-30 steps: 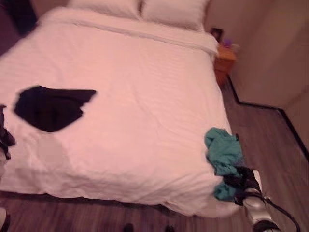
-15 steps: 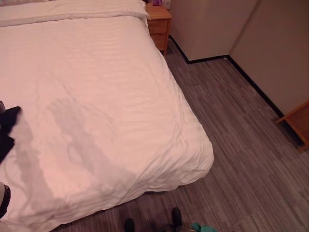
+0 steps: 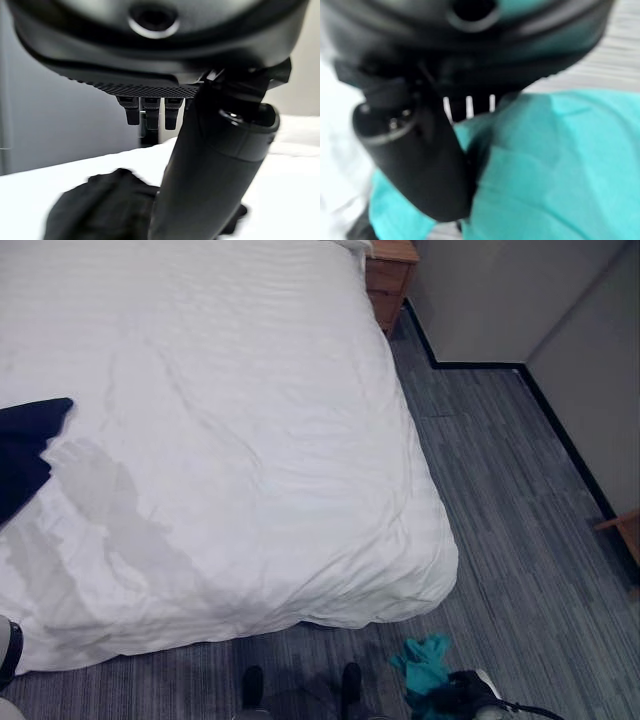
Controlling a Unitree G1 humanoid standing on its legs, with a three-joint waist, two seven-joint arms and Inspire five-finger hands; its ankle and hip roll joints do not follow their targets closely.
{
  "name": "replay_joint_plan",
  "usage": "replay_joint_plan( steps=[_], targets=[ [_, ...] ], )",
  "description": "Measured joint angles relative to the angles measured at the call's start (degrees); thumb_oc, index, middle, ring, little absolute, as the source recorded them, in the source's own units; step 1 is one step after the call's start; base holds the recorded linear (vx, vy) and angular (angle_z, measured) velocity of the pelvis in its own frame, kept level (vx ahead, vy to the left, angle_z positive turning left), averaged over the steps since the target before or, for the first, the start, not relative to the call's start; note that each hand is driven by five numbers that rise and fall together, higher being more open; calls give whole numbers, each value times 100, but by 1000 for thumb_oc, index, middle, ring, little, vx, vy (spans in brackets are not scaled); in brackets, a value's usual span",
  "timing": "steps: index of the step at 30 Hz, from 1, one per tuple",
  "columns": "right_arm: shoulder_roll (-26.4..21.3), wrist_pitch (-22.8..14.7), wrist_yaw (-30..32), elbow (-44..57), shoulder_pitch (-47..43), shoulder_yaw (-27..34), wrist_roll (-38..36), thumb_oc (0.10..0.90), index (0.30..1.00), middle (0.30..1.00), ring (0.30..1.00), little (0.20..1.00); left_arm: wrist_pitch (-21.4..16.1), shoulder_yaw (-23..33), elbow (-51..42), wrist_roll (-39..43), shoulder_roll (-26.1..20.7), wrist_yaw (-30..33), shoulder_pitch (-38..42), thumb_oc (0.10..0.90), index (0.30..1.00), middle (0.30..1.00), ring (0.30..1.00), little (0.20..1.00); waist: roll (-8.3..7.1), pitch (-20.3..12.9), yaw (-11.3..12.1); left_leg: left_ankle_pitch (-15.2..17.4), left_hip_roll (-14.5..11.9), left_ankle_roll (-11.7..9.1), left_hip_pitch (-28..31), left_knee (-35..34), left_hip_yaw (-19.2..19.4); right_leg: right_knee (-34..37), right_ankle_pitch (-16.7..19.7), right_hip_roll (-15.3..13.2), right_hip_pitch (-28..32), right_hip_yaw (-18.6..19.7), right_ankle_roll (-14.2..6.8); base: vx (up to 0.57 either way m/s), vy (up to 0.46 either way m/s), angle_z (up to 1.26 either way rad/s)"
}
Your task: Pick up bed clothes into laundry basket.
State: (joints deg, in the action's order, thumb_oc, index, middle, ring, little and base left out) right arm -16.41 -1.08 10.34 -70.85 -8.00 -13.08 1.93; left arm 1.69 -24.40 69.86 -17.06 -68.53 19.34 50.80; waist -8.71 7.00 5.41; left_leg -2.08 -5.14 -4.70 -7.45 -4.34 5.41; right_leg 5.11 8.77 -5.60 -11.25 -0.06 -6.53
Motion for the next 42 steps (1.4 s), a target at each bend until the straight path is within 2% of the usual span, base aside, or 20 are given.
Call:
replay_joint_plan(
  steps=[9,15,20,21,22,25,29,36,40,41,42],
  targets=[
    [-1,53,3,-48,68,1,11,400,300,300,300,300,21,-13,-51,-163,-172,18,172,800,900,900,900,900,-487,193,-31,-6,-42,-9,-106,20,-233,-1,1,6,26,-133,-1,3,33,11],
    [3,48,15,-14,23,-33,17,400,300,300,300,300,70,-19,-98,-332,-169,40,184,800,900,900,900,900,-621,237,-69,0,-82,-16,-213,23,-324,-3,4,29,-31,-137,1,-32,44,8],
    [17,0,126,182,-252,-389,63,400,300,300,300,300,128,-84,-71,-339,-141,187,467,800,900,900,900,900,-721,355,-152,48,-129,-63,-603,262,-452,-17,92,98,-256,-186,52,-62,31,8],
    [17,-6,127,214,-295,-401,70,400,300,300,300,300,150,-82,-68,-337,-116,207,517,568,552,552,552,552,-731,374,-147,57,-149,-67,-659,306,-455,-17,132,117,-292,-218,55,-125,19,-1],
    [17,-49,153,229,-393,-448,109,400,300,300,300,300,186,-85,-45,-332,-37,255,609,400,300,300,300,300,-743,403,-154,62,-191,-71,-767,356,-485,-17,221,160,-374,-292,39,-86,18,2],
    [19,-107,248,244,-517,-509,134,400,300,300,300,300,203,-71,-8,-324,80,390,651,400,300,300,300,300,-794,562,-195,70,-200,-81,-902,418,-561,-17,273,156,-442,-303,13,-46,8,8],
    [22,-105,271,195,-523,-505,131,400,300,300,300,300,240,-52,-15,-212,170,542,895,400,300,300,300,300,-807,569,-192,69,-178,-80,-1143,529,-664,-18,275,141,-584,-295,12,-22,29,11],
    [91,-94,317,170,-521,-470,135,400,300,300,300,300,260,-63,-42,-208,156,503,1008,400,300,300,300,300,-777,574,-169,65,-119,-76,-1033,546,-582,-6,273,49,-523,-284,13,28,51,-4],
    [272,14,268,160,-572,-380,142,400,300,300,300,300,382,-82,-568,-199,127,498,1001,400,300,300,300,300,-592,668,-122,43,-90,-54,-684,478,-561,-1,255,-16,-217,-283,-2,67,51,-2],
    [306,13,214,166,-573,-395,145,400,300,300,300,300,353,-80,-805,-207,113,530,1005,400,300,300,300,300,-468,662,-105,27,-80,-31,-523,402,-559,-1,247,-43,-100,-292,-7,37,18,-1],
    [337,52,196,170,-572,-320,151,400,300,300,300,300,394,-80,-1043,-196,76,515,988,400,300,300,300,300,-423,695,-93,-1,-47,-7,-363,315,-516,-1,216,-73,2,-269,-42,85,48,-12]
  ],
)
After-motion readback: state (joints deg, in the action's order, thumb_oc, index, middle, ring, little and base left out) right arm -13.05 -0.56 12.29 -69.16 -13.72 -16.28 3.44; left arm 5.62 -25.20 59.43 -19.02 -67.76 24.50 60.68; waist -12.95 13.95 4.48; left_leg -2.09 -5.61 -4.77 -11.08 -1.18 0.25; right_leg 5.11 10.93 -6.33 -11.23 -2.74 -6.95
